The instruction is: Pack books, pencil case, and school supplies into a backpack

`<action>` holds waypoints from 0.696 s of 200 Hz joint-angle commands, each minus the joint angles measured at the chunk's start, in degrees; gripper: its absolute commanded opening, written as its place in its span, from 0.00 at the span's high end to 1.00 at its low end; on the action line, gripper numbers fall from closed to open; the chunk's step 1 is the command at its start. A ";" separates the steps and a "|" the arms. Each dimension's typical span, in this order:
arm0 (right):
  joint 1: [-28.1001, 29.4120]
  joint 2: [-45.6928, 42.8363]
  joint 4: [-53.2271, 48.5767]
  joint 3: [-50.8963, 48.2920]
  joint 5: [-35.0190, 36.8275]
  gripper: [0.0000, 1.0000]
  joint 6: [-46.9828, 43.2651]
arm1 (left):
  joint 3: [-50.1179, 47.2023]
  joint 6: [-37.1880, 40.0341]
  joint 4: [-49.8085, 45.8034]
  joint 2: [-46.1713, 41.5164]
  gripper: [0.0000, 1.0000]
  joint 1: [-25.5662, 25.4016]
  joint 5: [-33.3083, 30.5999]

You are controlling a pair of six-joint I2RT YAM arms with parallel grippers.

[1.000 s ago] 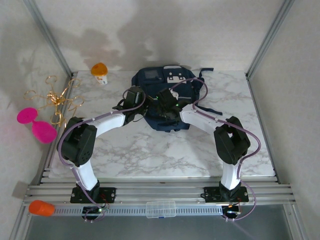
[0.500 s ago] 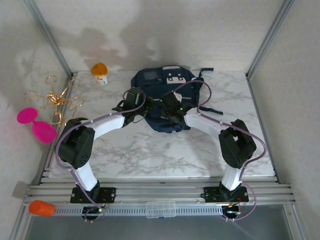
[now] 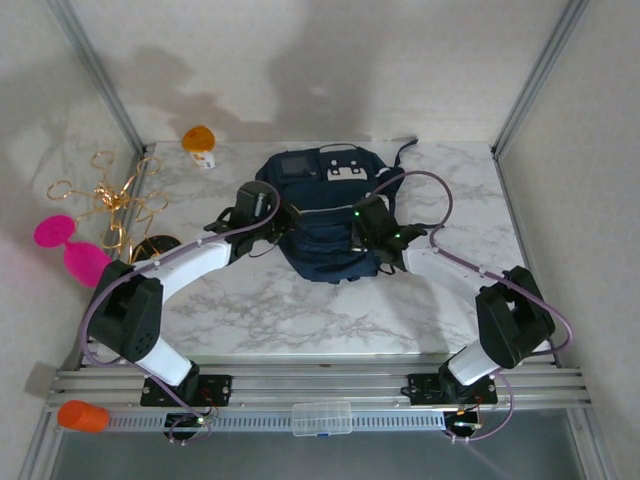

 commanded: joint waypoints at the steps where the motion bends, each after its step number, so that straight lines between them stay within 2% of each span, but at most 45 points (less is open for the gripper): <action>1: -3.46 -3.56 -3.24 -2.23 8.53 1.00 -1.81 | -0.31 7.73 -4.90 -2.95 1.00 6.71 0.96; 22: -0.58 -3.31 -6.08 -2.89 16.58 1.00 -3.42 | 2.50 11.68 -8.39 -1.08 1.00 9.78 2.34; 30: -0.77 -2.80 -7.80 -2.96 17.57 1.00 -2.50 | 3.47 12.49 -8.98 -0.82 1.00 10.26 2.41; 58: 0.58 -5.63 -3.82 -5.94 12.46 1.00 -3.57 | 6.49 14.11 -8.95 1.14 1.00 10.47 2.86; 72: 3.63 -6.47 -2.65 -6.49 11.72 1.00 -5.39 | 8.87 15.04 -9.22 3.47 1.00 10.72 2.18; 93: 11.94 -5.84 -3.47 -5.78 11.87 1.00 -6.18 | 14.07 16.44 -9.36 8.36 1.00 11.33 1.38; 108: 15.50 -4.63 -4.55 -4.76 12.20 1.00 -3.18 | 19.12 16.62 -9.41 13.43 1.00 11.70 2.86; 130: 15.48 -1.98 -4.81 -3.57 11.01 1.00 1.12 | 21.60 14.32 -5.69 17.70 1.00 11.44 6.09; 139: 14.88 -1.39 -4.85 -2.72 10.84 1.00 1.72 | 20.58 13.61 -4.19 17.48 0.85 11.46 6.84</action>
